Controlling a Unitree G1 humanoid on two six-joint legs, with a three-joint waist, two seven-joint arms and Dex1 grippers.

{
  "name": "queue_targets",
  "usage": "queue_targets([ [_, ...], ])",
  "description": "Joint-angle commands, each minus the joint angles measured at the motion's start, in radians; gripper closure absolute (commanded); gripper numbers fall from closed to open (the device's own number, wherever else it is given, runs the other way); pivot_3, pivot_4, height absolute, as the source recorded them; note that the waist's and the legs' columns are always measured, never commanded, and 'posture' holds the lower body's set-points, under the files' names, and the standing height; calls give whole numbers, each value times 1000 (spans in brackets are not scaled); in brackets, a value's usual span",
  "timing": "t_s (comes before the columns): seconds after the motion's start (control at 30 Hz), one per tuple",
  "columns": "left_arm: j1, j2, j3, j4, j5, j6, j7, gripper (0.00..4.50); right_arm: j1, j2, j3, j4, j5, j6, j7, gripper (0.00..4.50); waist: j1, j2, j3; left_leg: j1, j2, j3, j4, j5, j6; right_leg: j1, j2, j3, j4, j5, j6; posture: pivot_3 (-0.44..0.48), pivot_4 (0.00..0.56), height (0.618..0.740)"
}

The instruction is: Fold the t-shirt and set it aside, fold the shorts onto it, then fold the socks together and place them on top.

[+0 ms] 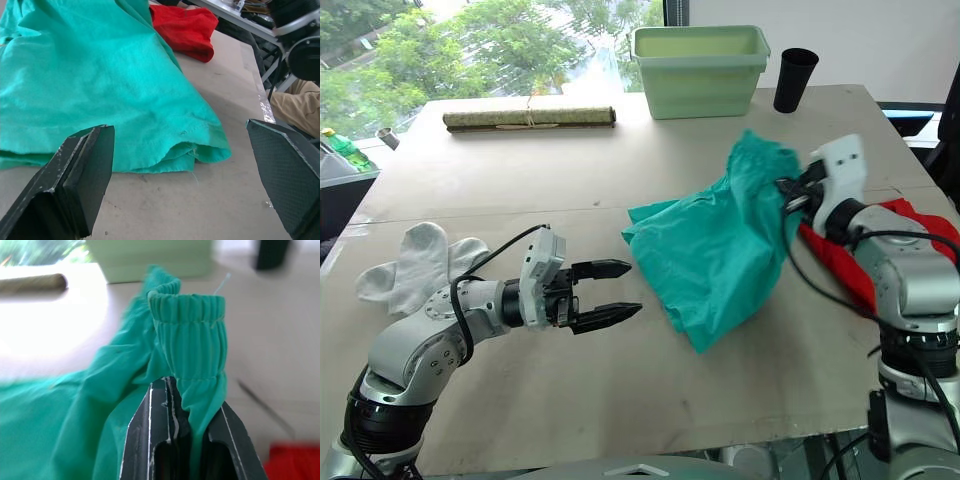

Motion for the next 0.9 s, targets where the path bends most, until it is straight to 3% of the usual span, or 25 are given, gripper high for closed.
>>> queue_targets([
  [0.03,29,23,26,10,1,-14,-20,0,32,-55,168,-151,-60,-163,121,4465,1,0,0,0,0,0,0,0,0,0,0,0,0,0,0,0,150,727],
  [0.27,93,72,73,-13,-6,-16,-30,0,188,-90,477,-248,-175,-216,197,4465,11,-3,-1,-2,0,-1,0,0,-1,-1,-1,-1,-2,-1,-2,0,150,727],
  [0.37,106,92,95,-19,-12,-10,-36,0,222,-93,495,-260,-155,-183,220,4465,9,-3,-1,-2,-1,-1,0,0,-1,-2,-3,-1,-2,-2,-4,0,150,727],
  [0.47,103,99,96,-16,-14,-7,-38,0,233,-99,431,-297,-48,-114,271,3543,7,-3,-1,-1,-1,-1,0,0,-1,-2,-3,-1,-2,-2,-4,0,150,727],
  [0.67,82,90,82,-3,-11,-10,-42,0,236,-140,285,-381,152,24,318,641,10,-4,-1,-2,-1,-2,0,0,-1,-2,-3,-2,-2,-2,-4,0,150,727],
  [0.73,77,86,76,2,-10,-14,-49,0,226,-129,171,-391,343,137,323,641,9,-4,-1,-2,-1,-2,0,-1,-1,-1,-3,-2,-2,-2,-4,0,150,727],
  [0.8,74,82,74,3,-9,-19,-52,0,199,-108,97,-373,428,177,292,641,9,-4,-1,-2,-1,-2,0,-1,-1,-1,-3,-2,-2,-2,-4,0,150,727],
  [0.9,74,70,86,-8,-13,-26,-39,0,64,-59,36,-253,474,228,202,39,4,-4,0,-2,-1,-3,0,-1,0,-1,-3,-2,-2,-2,-4,0,150,727],
])
